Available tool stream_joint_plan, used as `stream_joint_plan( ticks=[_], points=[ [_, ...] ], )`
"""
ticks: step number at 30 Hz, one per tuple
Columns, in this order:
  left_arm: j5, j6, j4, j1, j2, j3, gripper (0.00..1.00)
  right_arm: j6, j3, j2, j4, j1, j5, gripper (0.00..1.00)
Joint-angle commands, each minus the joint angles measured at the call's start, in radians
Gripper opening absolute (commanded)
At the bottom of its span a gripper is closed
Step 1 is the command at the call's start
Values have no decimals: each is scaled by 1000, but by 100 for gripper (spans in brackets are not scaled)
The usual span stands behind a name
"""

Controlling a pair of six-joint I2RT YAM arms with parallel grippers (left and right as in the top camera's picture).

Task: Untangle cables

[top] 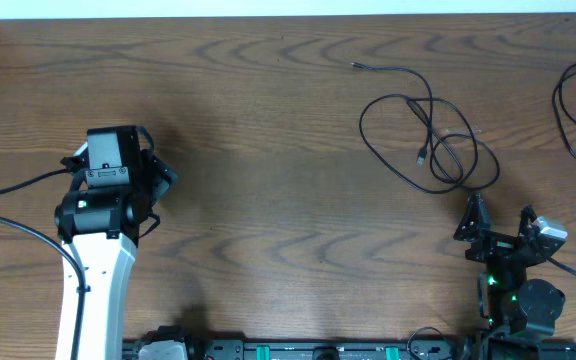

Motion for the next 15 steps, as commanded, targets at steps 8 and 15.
stream_joint_plan(
  ticks=[8, 15],
  points=[
    [-13, -9, -3, 2, 4, 16, 94, 13, -6, -1, 0, 8, 5, 99],
    [-13, -9, -4, 1, -43, 16, 94, 13, -6, -1, 0, 8, 5, 99]
  ],
)
